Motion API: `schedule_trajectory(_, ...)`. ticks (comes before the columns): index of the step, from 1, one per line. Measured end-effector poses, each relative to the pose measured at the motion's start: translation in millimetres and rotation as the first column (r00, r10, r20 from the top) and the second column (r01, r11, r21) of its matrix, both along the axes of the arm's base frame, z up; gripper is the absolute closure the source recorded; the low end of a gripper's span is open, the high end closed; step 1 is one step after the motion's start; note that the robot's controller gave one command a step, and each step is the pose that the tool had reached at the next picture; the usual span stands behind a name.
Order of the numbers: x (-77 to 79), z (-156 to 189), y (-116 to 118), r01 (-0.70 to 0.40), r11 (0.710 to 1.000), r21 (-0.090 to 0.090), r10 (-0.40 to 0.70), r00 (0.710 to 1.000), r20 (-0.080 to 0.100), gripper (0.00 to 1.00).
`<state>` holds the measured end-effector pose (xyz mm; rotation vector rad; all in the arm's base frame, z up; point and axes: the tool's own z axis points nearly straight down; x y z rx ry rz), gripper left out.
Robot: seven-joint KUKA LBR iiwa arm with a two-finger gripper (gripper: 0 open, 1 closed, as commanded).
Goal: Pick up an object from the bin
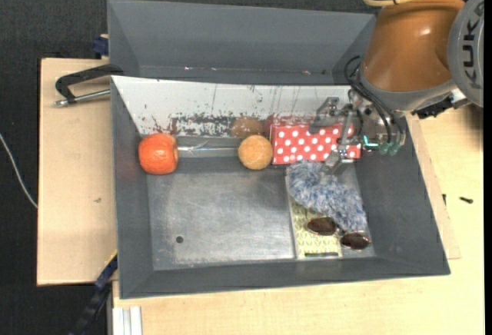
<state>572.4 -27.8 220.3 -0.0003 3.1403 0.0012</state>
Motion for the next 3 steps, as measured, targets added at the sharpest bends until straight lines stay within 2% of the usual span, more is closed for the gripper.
schedule_trajectory(1,0.1,0.1,0.0,0.0,1.0,0.0,0.0,1.0,0.0,0.0)
schedule_trajectory(2,-17.2,-61.6,-9.3,0.002,1.0,0.0,-0.002,1.0,0.004,0.0)
schedule_trajectory(3,-47.3,-144.4,-4.6,0.141,0.99,0.005,-0.141,0.99,0.008,0.0)
